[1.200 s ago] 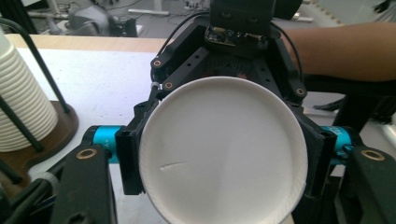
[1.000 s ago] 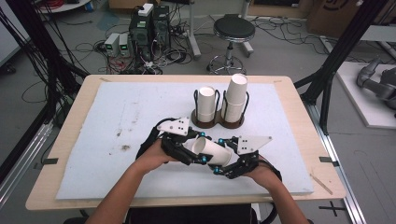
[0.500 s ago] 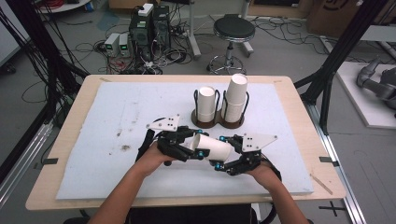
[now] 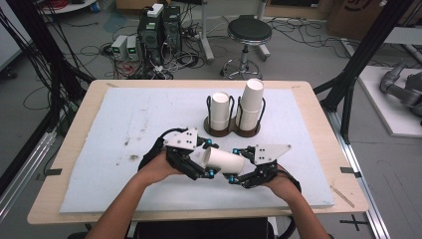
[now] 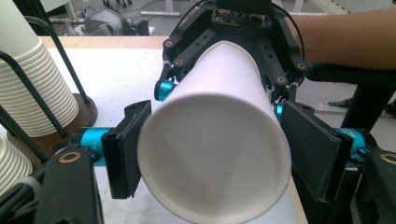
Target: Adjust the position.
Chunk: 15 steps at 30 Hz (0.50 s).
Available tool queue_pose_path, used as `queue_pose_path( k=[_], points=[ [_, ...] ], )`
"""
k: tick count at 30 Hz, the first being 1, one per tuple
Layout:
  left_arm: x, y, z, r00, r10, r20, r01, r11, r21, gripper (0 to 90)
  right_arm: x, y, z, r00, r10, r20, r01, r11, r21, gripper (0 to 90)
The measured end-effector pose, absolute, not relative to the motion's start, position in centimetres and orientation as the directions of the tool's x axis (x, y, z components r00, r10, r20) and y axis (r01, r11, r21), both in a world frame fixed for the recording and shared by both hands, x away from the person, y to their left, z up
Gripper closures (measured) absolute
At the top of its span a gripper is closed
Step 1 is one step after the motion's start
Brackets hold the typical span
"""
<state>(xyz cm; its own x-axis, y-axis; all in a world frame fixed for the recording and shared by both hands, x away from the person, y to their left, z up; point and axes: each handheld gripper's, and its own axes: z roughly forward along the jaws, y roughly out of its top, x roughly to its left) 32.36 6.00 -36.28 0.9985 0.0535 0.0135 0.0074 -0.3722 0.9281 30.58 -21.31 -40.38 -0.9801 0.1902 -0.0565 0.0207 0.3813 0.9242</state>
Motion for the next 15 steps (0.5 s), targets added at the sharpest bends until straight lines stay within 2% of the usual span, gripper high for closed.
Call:
queue_pose_path(
  k=[9, 15],
  points=[
    [32.7, 6.1, -36.8, 1.000, -0.004, -0.008, 0.006, -0.381, 0.925, 34.8, 30.6, -21.3, -40.6, -0.987, 0.156, -0.035, 0.030, 0.402, 0.915, 37.2],
    [32.9, 6.5, -38.0, 0.998, 0.002, -0.058, 0.056, -0.294, 0.954, 36.1, 30.8, -21.6, -40.4, -0.982, 0.188, 0.029, 0.091, 0.331, 0.939, 26.6]
  ],
)
